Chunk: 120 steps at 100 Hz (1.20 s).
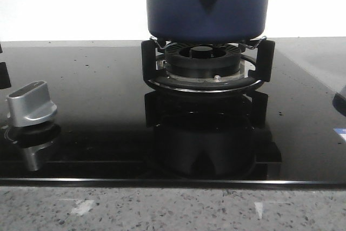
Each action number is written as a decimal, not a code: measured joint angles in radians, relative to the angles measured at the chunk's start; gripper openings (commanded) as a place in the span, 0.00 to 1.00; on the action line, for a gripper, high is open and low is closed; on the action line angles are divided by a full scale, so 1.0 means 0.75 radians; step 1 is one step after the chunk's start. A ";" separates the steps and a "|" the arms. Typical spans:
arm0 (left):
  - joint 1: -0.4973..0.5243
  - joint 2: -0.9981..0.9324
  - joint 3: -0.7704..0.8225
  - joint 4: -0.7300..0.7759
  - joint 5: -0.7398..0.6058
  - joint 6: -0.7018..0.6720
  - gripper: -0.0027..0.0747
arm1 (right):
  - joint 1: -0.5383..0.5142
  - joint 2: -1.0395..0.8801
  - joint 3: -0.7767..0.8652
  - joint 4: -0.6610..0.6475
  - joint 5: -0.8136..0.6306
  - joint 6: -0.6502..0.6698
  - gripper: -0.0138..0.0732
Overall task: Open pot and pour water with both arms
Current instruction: 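Lift the glass lid up off the blue pot with the left gripper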
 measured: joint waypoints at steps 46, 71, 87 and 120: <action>-0.003 0.017 -0.065 0.009 -0.002 0.002 0.59 | 0.000 0.000 0.000 0.000 0.002 0.000 0.57; -0.023 0.061 -0.078 -0.012 0.000 0.002 0.59 | 0.000 0.000 0.000 0.002 0.002 0.000 0.57; -0.038 0.064 -0.080 -0.023 -0.005 0.002 0.59 | 0.000 0.000 0.000 0.002 0.002 0.000 0.57; -0.038 0.064 -0.081 -0.030 -0.005 0.002 0.44 | 0.000 0.000 0.000 0.002 0.002 0.000 0.57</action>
